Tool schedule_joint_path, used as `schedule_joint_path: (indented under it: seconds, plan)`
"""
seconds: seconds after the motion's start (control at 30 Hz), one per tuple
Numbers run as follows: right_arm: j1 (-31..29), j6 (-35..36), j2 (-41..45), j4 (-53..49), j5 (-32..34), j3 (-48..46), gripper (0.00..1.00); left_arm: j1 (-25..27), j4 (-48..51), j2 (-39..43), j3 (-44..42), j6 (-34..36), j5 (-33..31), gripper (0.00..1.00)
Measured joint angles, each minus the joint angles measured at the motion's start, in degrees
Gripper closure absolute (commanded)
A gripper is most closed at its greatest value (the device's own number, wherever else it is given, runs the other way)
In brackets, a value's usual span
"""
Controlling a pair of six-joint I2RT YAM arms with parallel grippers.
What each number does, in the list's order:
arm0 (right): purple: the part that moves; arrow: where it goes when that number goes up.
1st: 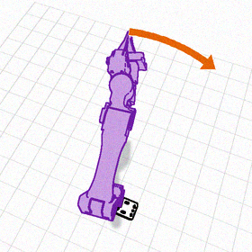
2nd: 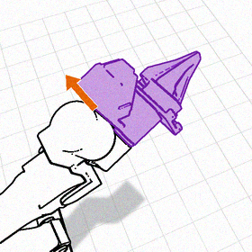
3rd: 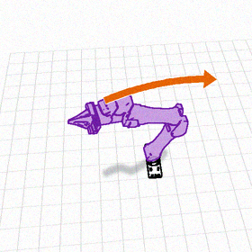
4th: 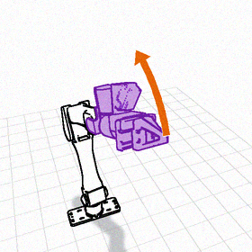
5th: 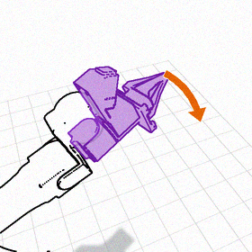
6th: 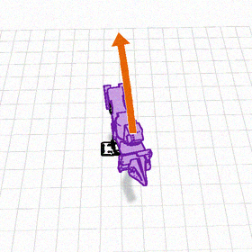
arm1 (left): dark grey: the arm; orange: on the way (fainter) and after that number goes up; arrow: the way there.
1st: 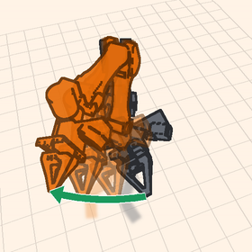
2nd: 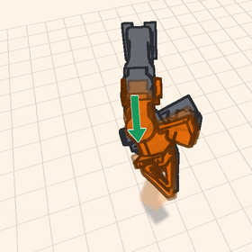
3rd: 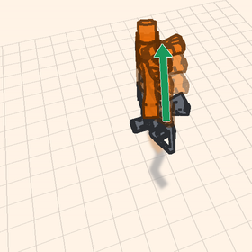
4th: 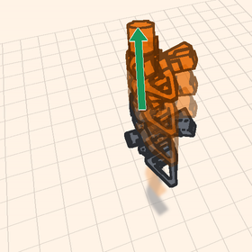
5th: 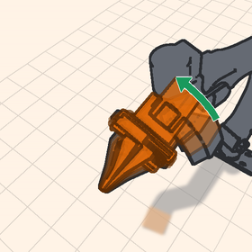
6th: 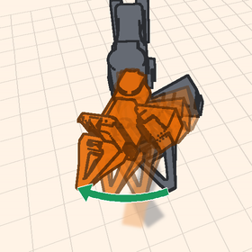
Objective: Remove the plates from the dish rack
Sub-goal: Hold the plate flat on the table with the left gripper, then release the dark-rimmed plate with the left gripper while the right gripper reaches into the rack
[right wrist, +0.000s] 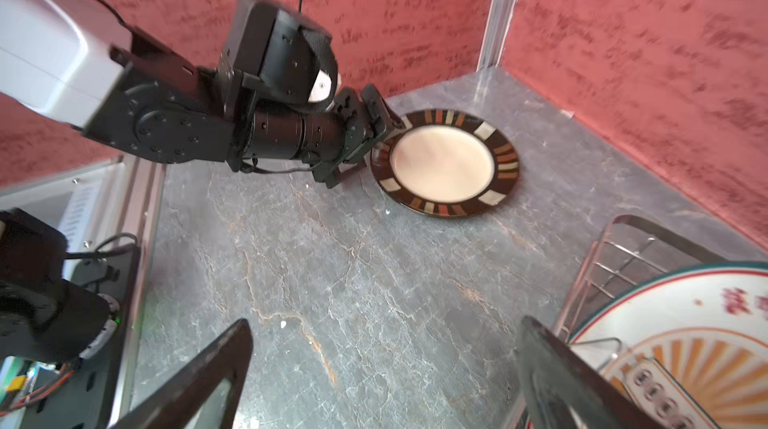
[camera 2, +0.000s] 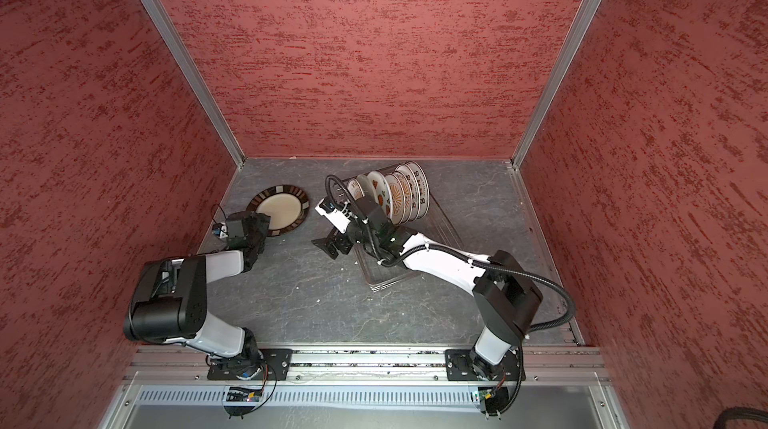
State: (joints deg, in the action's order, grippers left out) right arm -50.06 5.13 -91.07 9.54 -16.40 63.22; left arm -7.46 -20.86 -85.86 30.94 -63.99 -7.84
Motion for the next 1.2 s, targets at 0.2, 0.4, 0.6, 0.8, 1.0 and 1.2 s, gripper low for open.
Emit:
schedule_joint_path:
  seconds: [0.2, 0.4, 0.6, 0.8, 1.0, 1.2]
  plan:
    - [0.00, -4.33, 8.90, 8.46, 3.91, -6.97, 0.01, -0.37, 0.31, 7.17, -5.01, 0.33, 0.02, 0.05]
    - [1.79, -10.73, 12.85, 12.20, 11.13, -11.23, 0.01, 0.31, 1.62, 14.95, -8.70, 1.75, -0.04, 0.00]
    - [4.92, -16.83, 16.09, 12.94, 14.51, -18.27, 0.01, 7.74, 3.08, 25.00, -10.67, 9.53, -0.20, 0.01]
    - [4.94, -19.47, 21.03, 12.87, 19.54, -23.61, 0.04, 20.57, 2.78, 35.39, -14.14, 17.73, -4.59, 0.00]
    - [6.54, -21.59, 23.61, 12.31, 20.24, -23.30, 0.11, 24.20, -3.39, 44.41, -22.05, 27.52, 3.19, 0.01]
    - [8.17, -24.70, 20.76, 9.16, 17.51, -20.17, 0.31, 24.48, -11.87, 43.78, -25.66, 31.21, 18.36, 0.00]
